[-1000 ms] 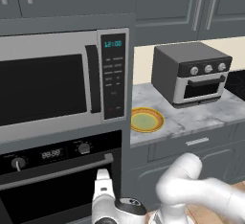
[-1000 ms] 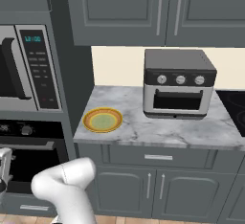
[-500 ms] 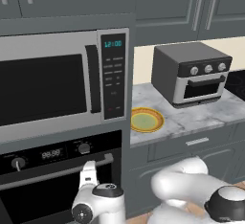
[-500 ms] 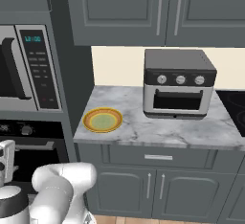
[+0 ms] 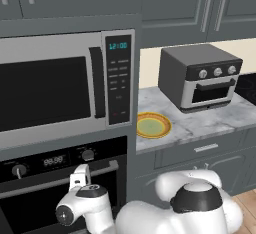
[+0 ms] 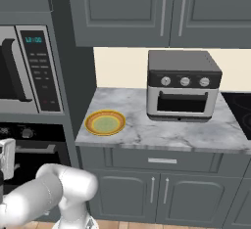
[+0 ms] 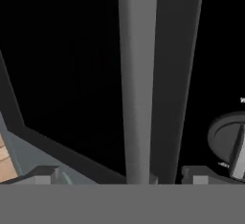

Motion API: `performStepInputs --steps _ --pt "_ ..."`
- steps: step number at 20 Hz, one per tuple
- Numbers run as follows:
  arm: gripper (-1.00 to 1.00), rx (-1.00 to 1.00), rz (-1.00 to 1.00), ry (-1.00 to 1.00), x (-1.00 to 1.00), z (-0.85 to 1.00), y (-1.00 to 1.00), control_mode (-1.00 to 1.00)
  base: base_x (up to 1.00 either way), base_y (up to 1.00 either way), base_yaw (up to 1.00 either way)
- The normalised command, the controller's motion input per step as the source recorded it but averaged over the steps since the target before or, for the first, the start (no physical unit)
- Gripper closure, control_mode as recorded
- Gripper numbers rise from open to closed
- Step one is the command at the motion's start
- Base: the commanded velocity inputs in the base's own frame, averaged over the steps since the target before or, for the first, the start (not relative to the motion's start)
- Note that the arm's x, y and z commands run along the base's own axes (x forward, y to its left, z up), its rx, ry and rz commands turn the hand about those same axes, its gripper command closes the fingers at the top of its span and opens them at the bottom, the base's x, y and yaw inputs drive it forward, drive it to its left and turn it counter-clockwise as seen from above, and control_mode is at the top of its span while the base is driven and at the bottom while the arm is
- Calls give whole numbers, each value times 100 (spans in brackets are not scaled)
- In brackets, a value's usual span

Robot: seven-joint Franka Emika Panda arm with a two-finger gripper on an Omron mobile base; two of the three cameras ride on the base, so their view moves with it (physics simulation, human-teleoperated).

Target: Take the baked cake out of the oven and place it on the plate for cooling. Then close the oven door.

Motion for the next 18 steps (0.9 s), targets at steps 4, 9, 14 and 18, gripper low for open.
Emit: performStepInputs --steps 4,9,14,18 --pt "-100 -2 0 0 41 -20 -2 -100 0 0 0" --pt "-100 -1 0 0 48 -23 -7 -100 0 0 0" --pt "-100 0 0 8 51 -17 -8 -100 0 0 0" --pt "-100 0 0 10 44 -20 -4 -100 0 0 0"
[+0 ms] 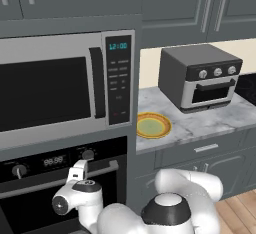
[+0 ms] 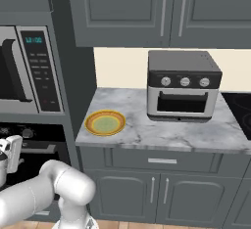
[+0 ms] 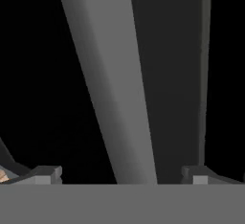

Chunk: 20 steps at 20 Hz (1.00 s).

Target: Take the baked cake out of the oven and place it on the plate for cooling. Then close the oven door.

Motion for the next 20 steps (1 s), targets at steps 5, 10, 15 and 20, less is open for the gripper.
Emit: performStepInputs --steps 5,10,15,20 --pt "-100 0 0 9 17 -47 -13 -100 0 0 0" --pt "-100 0 0 0 2 -56 -5 -100 0 0 0" --pt "-100 0 0 -1 -7 -53 -11 -100 0 0 0" --pt "-100 -1 0 0 -15 -58 -7 -100 0 0 0"
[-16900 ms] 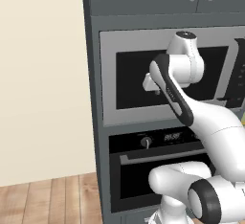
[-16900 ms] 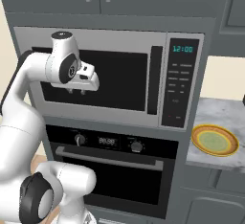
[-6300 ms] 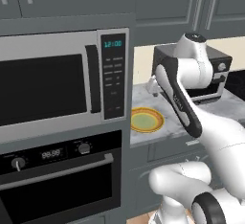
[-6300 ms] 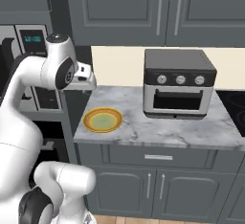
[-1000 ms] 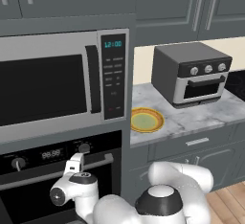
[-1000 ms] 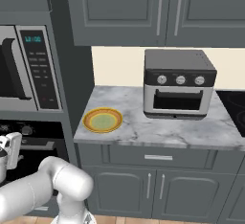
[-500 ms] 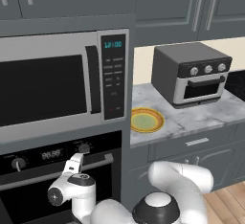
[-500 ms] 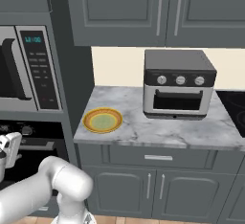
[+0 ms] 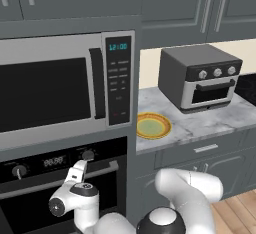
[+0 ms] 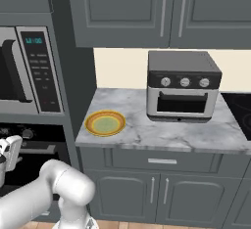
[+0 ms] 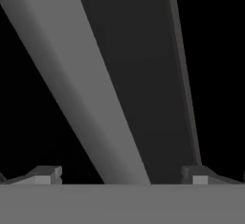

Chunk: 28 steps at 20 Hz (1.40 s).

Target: Take the baked cake out of the oven and place it on the plate for cooling. Then close the oven door.

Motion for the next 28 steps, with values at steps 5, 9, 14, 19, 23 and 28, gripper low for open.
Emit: performStepInputs --steps 5,9,14,19,23,28 --pt "-100 -1 0 0 -37 -61 -6 -100 0 0 0" --pt "-100 0 0 0 -35 -54 -1 -100 0 0 0" --pt "-100 0 0 1 -10 -53 0 -100 0 0 0" --pt "-100 -3 1 15 -75 -49 0 -100 0 0 0" --pt "-100 -7 0 28 -76 -42 0 -100 0 0 0" --pt "-100 -6 0 35 -70 -33 0 -100 0 0 0"
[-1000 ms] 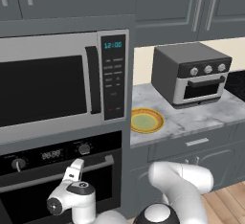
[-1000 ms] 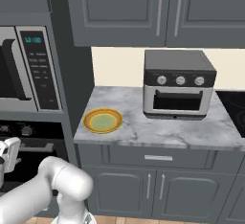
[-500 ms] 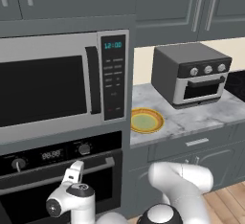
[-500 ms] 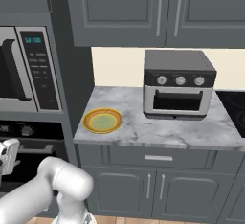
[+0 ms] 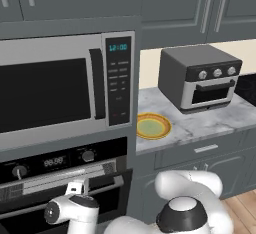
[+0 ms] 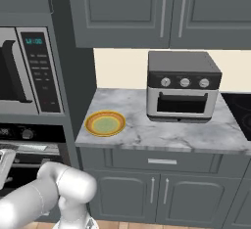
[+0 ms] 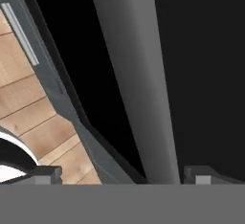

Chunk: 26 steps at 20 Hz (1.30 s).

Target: Take the baked cake out of the oven and place it on the plate for cooling. Then close the oven door.

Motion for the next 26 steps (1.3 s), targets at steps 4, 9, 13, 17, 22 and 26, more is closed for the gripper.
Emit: performStepInputs --steps 4,9,13,17,22,26 --pt "-100 -6 0 35 -70 -35 0 -100 0 0 0" --pt "-100 -7 0 38 -64 -34 0 -100 0 0 0" --pt "-100 -4 0 38 -47 -25 1 -100 0 0 0" --pt "-100 0 0 32 -38 -4 2 -100 0 0 0" --pt "-100 -2 0 28 -49 0 0 -100 0 0 0" --pt "-100 -2 0 26 -60 -12 0 -100 0 0 0"
